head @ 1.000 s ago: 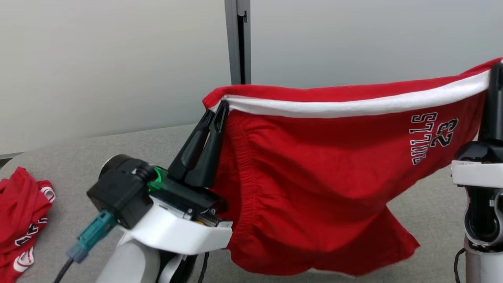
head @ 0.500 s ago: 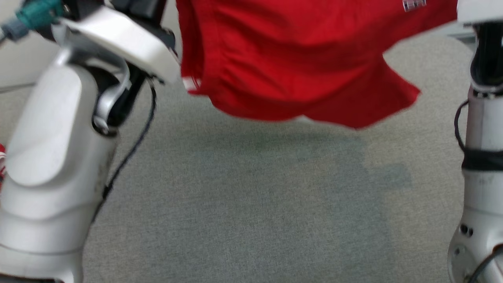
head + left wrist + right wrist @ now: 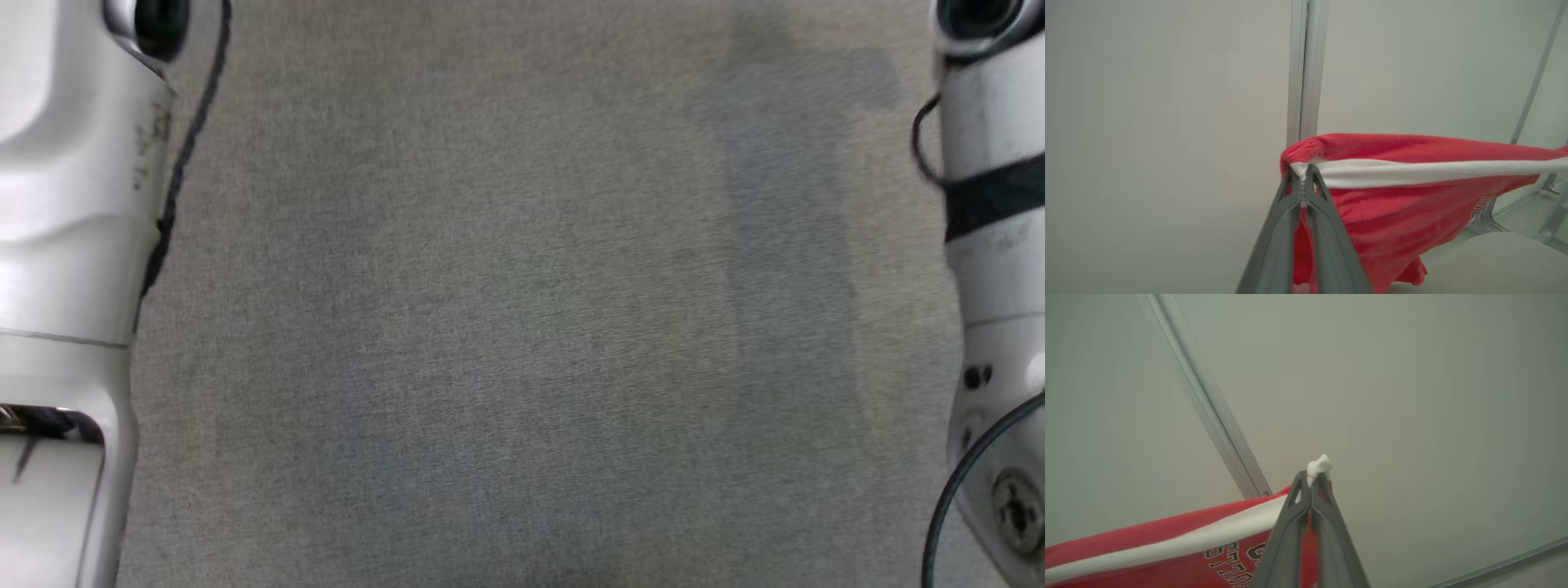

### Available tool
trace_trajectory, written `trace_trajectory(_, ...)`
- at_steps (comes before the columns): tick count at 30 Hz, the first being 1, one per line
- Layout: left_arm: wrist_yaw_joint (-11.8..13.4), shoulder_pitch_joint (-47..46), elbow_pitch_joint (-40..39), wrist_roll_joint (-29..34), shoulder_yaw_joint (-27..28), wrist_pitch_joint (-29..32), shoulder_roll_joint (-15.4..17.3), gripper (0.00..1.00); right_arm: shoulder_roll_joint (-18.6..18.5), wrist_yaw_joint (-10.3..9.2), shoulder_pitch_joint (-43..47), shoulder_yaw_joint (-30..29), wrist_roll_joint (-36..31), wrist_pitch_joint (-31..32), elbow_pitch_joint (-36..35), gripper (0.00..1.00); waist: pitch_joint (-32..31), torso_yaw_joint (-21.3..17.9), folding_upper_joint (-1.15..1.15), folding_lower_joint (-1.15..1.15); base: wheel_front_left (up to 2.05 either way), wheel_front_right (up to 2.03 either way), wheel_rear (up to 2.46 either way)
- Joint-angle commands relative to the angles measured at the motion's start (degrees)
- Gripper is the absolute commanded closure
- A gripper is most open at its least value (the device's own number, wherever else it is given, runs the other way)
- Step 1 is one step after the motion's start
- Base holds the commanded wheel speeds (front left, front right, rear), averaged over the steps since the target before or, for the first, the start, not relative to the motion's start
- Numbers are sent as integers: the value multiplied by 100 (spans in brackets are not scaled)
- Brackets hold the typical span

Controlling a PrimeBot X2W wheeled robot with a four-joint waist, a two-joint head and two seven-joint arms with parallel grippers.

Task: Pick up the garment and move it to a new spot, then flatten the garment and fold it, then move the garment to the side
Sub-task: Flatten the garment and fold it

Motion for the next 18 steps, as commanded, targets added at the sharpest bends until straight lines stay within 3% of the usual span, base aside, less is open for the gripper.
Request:
trace_trajectory(1,12,65,161,-43,-22,-150,77,100,-80,-16,279,89,-29,-43,85,100,221,161,0,0,0,0,0)
trace_trajectory(8,1,793,357,-229,-918,-445,223,100,-79,-15,1080,397,208,-40,407,100,184,237,0,0,0,0,0)
trace_trajectory(18,-1,2623,-104,-443,-2127,-488,748,100,-91,-15,2295,987,174,-29,1172,100,-682,304,0,0,0,0,0)
